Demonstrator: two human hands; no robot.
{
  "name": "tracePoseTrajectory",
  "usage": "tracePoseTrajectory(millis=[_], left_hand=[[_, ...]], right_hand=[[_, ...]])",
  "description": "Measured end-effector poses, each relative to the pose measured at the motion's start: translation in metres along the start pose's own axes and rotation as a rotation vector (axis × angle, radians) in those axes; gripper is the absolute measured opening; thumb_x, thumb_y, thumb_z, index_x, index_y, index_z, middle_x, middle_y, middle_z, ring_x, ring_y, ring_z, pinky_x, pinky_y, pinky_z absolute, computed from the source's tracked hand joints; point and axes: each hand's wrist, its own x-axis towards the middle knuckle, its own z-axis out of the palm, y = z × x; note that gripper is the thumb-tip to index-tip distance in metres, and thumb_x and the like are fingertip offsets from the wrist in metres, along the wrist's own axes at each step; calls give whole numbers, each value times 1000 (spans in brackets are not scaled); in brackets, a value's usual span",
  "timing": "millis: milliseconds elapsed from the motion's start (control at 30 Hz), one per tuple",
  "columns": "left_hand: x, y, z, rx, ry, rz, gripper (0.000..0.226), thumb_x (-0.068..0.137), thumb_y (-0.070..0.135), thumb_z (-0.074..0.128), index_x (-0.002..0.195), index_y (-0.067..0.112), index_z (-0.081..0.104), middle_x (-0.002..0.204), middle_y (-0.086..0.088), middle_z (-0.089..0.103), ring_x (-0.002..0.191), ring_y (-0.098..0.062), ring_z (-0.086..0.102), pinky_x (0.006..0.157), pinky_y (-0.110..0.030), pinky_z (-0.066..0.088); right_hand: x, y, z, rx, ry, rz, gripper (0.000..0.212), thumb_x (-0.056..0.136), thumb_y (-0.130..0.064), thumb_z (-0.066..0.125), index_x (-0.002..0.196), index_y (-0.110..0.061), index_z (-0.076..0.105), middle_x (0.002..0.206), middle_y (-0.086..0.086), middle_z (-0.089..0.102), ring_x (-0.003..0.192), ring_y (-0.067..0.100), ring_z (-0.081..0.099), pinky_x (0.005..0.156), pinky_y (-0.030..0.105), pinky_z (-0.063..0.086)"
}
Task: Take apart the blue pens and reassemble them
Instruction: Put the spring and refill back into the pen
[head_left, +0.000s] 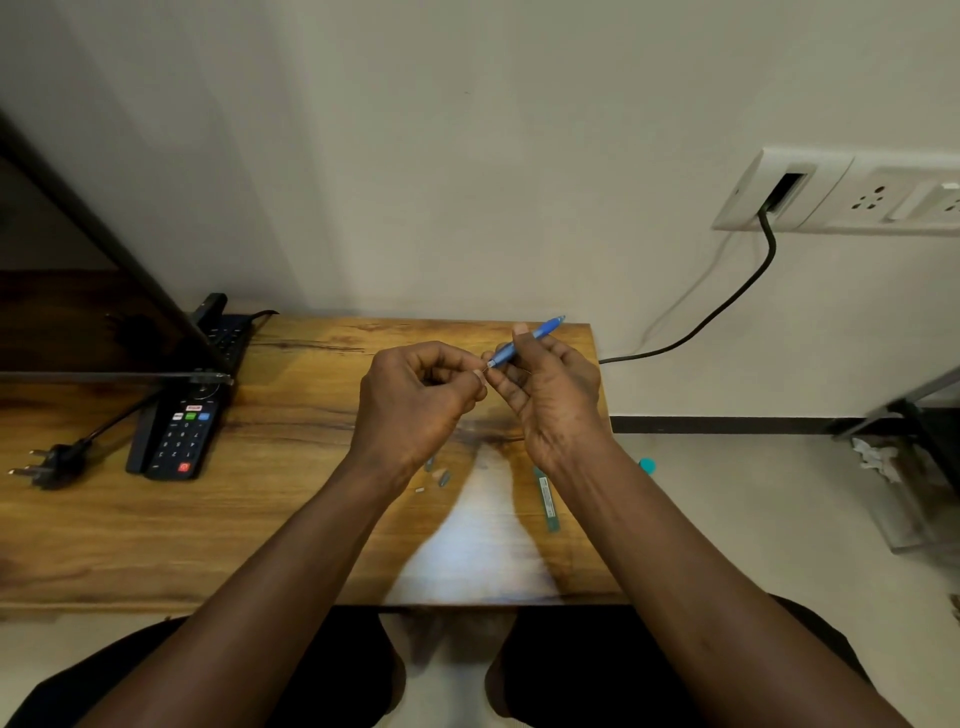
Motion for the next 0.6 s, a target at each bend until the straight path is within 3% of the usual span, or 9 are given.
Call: tracePoseTrajectory(millis=[200,300,433,600], left_hand=[[1,-2,0,22,65,51,11,87,15,80,91,25,82,81,1,79,86,-21,79,84,-52,65],[0,-1,2,102,127,126,11,88,17,81,95,26,81,81,8,78,81,-7,77,81,-39,66],[-3,3,4,220,210,265,12,88,21,82,99,24,81,84,19,75,77,5,72,71,-18,60],[-3,4,4,254,215,333,15,88,22,83,102,24,81,82,17,76,76,2,73,70,-17,58]], right_hand=[[0,8,1,76,49,58,60,92,-7,74,143,7,46,93,22,72,69,24,76,60,33,63],[-1,11,4,128,69,94,71,89,-4,76,149,2,38,99,26,71,67,26,76,56,31,61],[-4,10,6,206,68,112,84,90,1,73,154,-22,23,99,23,69,63,23,74,55,32,61],[-4,13,4,178,36,156,73,90,-2,74,152,-5,36,104,22,68,74,24,74,58,30,61]])
